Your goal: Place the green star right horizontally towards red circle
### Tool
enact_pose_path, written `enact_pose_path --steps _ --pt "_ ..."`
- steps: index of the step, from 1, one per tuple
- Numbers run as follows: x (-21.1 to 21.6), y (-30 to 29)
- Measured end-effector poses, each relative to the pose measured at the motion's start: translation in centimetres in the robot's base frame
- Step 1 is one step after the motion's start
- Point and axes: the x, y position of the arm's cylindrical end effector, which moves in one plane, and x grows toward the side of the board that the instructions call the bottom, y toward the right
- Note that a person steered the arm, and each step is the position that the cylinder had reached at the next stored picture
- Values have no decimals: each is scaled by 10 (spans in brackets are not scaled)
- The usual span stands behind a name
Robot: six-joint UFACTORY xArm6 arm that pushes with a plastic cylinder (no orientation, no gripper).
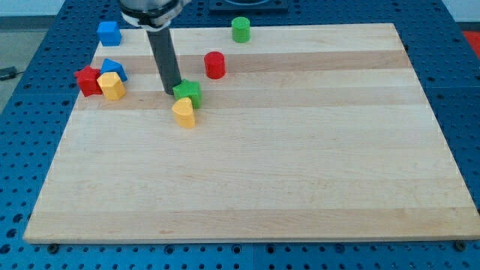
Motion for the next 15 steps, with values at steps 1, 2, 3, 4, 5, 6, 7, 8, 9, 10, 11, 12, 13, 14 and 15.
enact_pose_path --steps 1,2,3,4,5,6,7,8,9,10,11,12,13,14,15 --pt "15 -8" --pt "32 -7" --pt "44 15" --pt "43 56" --pt "38 107" --pt "15 112" --pt "8 64" --pt "0 55" --pt "-5 89" --pt "-15 141" --pt "-33 170" --pt "-49 142" --pt "-60 154" --pt "-55 182" --pt "-51 189"
